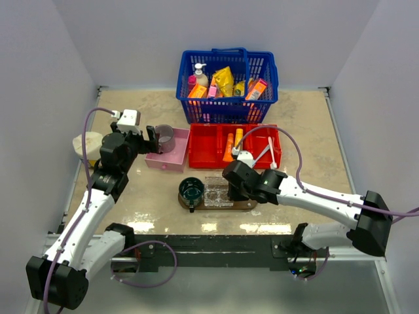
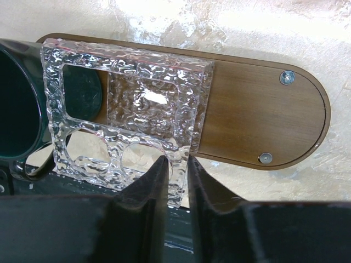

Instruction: Prepare toiletry sets of a toothbrush and toothpaste on the tray

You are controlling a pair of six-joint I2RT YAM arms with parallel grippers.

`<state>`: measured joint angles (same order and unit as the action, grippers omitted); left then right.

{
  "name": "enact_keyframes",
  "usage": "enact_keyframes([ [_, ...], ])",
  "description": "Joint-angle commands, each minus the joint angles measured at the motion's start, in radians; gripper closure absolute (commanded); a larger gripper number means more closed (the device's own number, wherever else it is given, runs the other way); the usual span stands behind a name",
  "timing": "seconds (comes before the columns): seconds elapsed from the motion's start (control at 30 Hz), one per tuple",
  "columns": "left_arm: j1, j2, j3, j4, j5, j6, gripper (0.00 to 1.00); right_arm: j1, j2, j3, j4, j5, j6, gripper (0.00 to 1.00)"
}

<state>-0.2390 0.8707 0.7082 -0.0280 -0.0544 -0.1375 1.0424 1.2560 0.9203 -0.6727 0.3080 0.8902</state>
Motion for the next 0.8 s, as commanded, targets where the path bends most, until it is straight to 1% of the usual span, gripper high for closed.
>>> enact_keyframes([
  [0.0, -0.010, -0.015, 0.014, 0.031, 0.013, 0.004, 0.12, 0.008, -0.016, 0.046, -0.008, 0.048, 0.033, 0.71],
  [0.03, -0.010, -0.015, 0.014, 0.031, 0.013, 0.006, 0.12, 0.008, -0.018, 0.049, -0.011, 0.051, 0.033, 0.66],
  [0.1, -0.010, -0.015, 0.014, 0.031, 0.013, 0.004, 0.12, 0.008, -0.023, 0.051, -0.018, 0.060, 0.032, 0.62],
  [0.23, -0.010, -0.015, 0.014, 0.031, 0.010, 0.006, 0.12, 0.008, -0.041, 0.055, -0.031, 0.071, 0.032, 0.51],
  [0.3, -0.010, -0.013, 0.014, 0.031, 0.008, 0.006, 0.12, 0.008, -0.052, 0.055, -0.036, 0.077, 0.032, 0.48],
  [0.4, -0.010, -0.010, 0.014, 0.031, 0.010, 0.006, 0.12, 0.008, -0.099, 0.045, -0.022, 0.080, 0.033, 0.41],
  [0.47, -0.010, -0.009, 0.014, 0.031, 0.008, 0.006, 0.12, 0.008, -0.144, 0.041, -0.019, 0.083, 0.032, 0.38],
  [0.57, -0.010, -0.003, 0.016, 0.031, 0.007, 0.007, 0.12, 0.007, -0.181, 0.052, -0.037, 0.115, 0.001, 0.34],
  [0.67, -0.010, 0.005, 0.017, 0.030, -0.002, 0.015, 0.12, 0.004, -0.188, 0.095, -0.050, 0.155, -0.051, 0.27],
  [0.73, -0.010, 0.017, 0.019, 0.030, -0.005, 0.025, 0.12, -0.001, -0.182, 0.141, -0.048, 0.166, -0.106, 0.25],
  [0.77, -0.010, 0.024, 0.022, 0.031, -0.012, 0.033, 0.12, -0.014, -0.172, 0.155, -0.025, 0.158, -0.156, 0.22],
])
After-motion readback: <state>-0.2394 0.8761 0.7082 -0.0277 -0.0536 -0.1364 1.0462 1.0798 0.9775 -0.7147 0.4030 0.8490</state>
